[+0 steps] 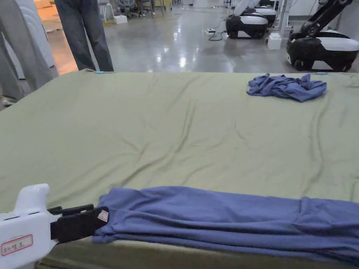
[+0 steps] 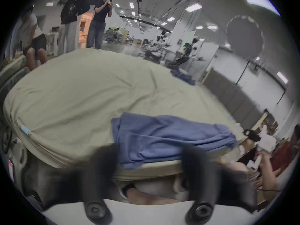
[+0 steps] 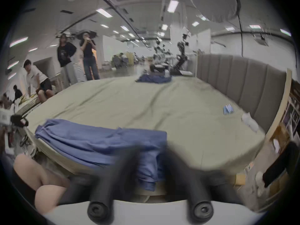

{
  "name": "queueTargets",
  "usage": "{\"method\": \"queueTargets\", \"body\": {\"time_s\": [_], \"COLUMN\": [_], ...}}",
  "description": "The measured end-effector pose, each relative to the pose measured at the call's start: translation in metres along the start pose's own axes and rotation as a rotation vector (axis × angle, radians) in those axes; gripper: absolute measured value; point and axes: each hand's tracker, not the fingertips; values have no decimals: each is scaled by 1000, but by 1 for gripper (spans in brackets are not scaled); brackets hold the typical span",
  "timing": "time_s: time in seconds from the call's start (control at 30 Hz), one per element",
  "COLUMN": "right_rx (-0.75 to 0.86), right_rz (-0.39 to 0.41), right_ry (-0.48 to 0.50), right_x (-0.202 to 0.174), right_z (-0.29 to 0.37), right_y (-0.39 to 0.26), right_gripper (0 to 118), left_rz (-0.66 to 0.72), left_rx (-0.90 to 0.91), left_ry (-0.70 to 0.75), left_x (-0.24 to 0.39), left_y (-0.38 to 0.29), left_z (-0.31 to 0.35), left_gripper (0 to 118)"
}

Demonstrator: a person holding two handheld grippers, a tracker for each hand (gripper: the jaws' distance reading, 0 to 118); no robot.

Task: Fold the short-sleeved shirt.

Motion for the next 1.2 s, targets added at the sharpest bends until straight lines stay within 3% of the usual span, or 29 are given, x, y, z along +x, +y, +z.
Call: {"method": "queueTargets", "body": {"time_s": [0.03, 0.07, 0.1, 0.13, 0.3, 0.33, 0.37, 0.4, 0.47, 0.57, 0.63, 0.73, 0.83, 0.87, 0.9, 0.93, 0.97, 1.0, 1.07, 1.2], "right_rx": [23, 54, 38, 44, 61, 65, 75, 83, 85, 81, 72, 62, 55, 54, 54, 56, 57, 57, 61, 60], "right_rz": [39, 60, 84, 102, 44, 53, 63, 73, 71, 73, 63, 56, 63, 67, 70, 73, 76, 78, 77, 90], "right_ry": [-33, -3, 74, 71, 163, 172, 168, 168, 182, 179, 180, 186, 204, 210, 215, 220, 225, 227, 226, 227], "right_x": [-11, -16, -22, -31, -52, -56, -60, -64, -66, -68, -68, -71, -77, -79, -81, -83, -84, -84, -84, -82], "right_z": [5, 11, 13, 15, 11, 9, 8, 11, 8, 4, -2, -6, -7, -8, -7, -6, -5, -4, -1, 5], "right_y": [3, 9, 15, 19, 37, 40, 43, 43, 48, 51, 53, 52, 51, 51, 51, 51, 51, 50, 50, 49], "right_gripper": [2, 2, 2, 2, 2, 2, 2, 2, 2, 2, 2, 2, 2, 2, 2, 2, 2, 2, 2, 2], "left_rz": [19, 41, 97, 154, 389, 459, 510, 528, 595, 619, 614, 528, 501, 452, 398, 337, 268, 270, 204, 231], "left_rx": [12, 46, 20, -9, -113, -121, -152, -209, -206, -256, -320, -293, -361, -373, -410, -441, -467, -510, -464, -430], "left_ry": [5, 47, -77, -168, -380, -410, -384, -391, -486, -500, -484, -578, -500, -527, -547, -518, -347, -297, -315, -251], "left_x": [-3, -11, -14, -26, -95, -109, -115, -121, -129, -121, -113, -81, -61, -49, -52, -40, -46, -54, -56, -72], "left_y": [5, 8, 14, 21, 41, 39, 36, 33, 32, 25, 14, 25, 30, 32, 34, 36, 29, 26, 40, 64], "left_z": [6, 11, 18, 18, -26, -36, -51, -60, -76, -111, -131, -152, -167, -169, -168, -173, -184, -191, -173, -142], "left_gripper": [0, 0, 0, 0, 2, 30, 103, 118, 118, 118, 118, 118, 116, 54, 6, 6, 6, 6, 6, 6]}}
